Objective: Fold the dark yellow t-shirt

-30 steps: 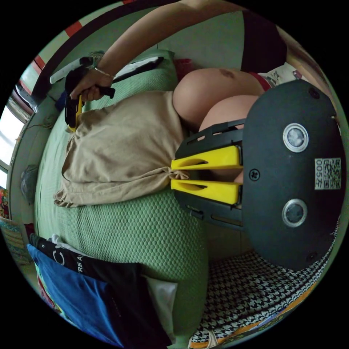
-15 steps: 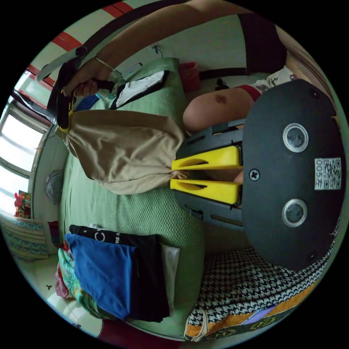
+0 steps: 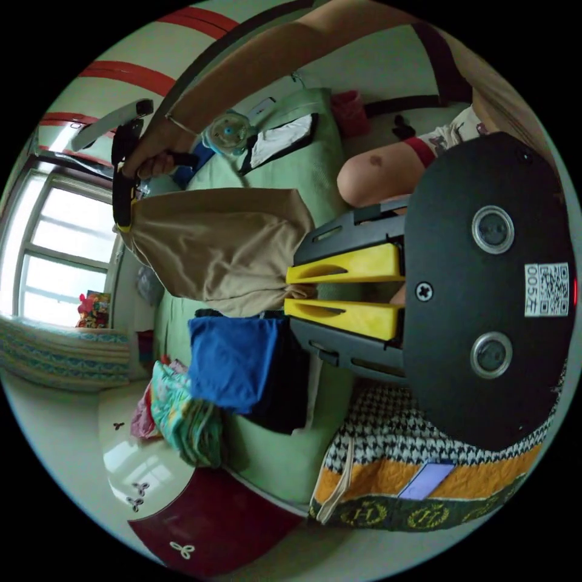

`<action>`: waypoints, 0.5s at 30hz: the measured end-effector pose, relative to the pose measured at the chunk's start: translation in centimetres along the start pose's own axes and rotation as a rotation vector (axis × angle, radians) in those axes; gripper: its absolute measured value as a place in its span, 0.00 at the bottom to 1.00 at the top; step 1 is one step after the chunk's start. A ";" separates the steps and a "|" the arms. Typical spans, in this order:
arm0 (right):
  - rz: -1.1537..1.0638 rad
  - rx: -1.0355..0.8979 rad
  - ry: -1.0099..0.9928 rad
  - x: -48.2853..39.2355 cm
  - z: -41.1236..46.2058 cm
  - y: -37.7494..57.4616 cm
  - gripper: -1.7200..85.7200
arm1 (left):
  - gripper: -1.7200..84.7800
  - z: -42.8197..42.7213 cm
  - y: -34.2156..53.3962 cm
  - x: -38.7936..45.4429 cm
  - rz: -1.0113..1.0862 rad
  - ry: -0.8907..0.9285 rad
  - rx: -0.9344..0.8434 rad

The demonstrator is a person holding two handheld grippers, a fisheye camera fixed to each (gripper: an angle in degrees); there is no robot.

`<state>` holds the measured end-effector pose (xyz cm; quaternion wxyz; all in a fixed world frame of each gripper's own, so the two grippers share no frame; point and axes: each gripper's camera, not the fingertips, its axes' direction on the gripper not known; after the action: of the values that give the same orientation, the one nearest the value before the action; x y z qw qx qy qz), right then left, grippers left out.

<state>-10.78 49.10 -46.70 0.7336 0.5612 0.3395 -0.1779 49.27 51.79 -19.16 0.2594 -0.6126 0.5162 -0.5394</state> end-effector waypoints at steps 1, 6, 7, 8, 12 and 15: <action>-0.001 0.022 -0.017 -1.1 0.2 -1.4 0.02 | 0.08 -1.2 -0.8 -0.9 -0.003 -0.022 0.018; 0.041 0.044 -0.044 -4.8 4.2 -6.2 0.04 | 0.08 -2.8 -3.9 -4.8 -0.041 -0.125 0.026; 0.046 0.024 -0.021 -5.7 6.3 -7.1 0.05 | 0.08 -2.1 -4.7 -5.9 -0.064 -0.155 0.006; 0.071 -0.009 0.003 -6.4 8.9 -7.6 0.07 | 0.08 -1.6 -5.1 -6.5 -0.078 -0.168 -0.013; 0.094 -0.180 0.012 -7.7 16.7 -6.2 0.11 | 0.08 4.0 -6.8 -10.2 -0.171 -0.235 -0.199; 0.055 -0.271 -0.091 -8.4 20.3 -1.8 0.12 | 0.08 4.7 -6.7 -10.8 -0.155 -0.260 -0.199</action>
<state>-11.81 28.34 -39.30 0.8220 0.4572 0.3113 -0.1356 57.24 62.74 -18.84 0.2197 -0.7377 0.4804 -0.4203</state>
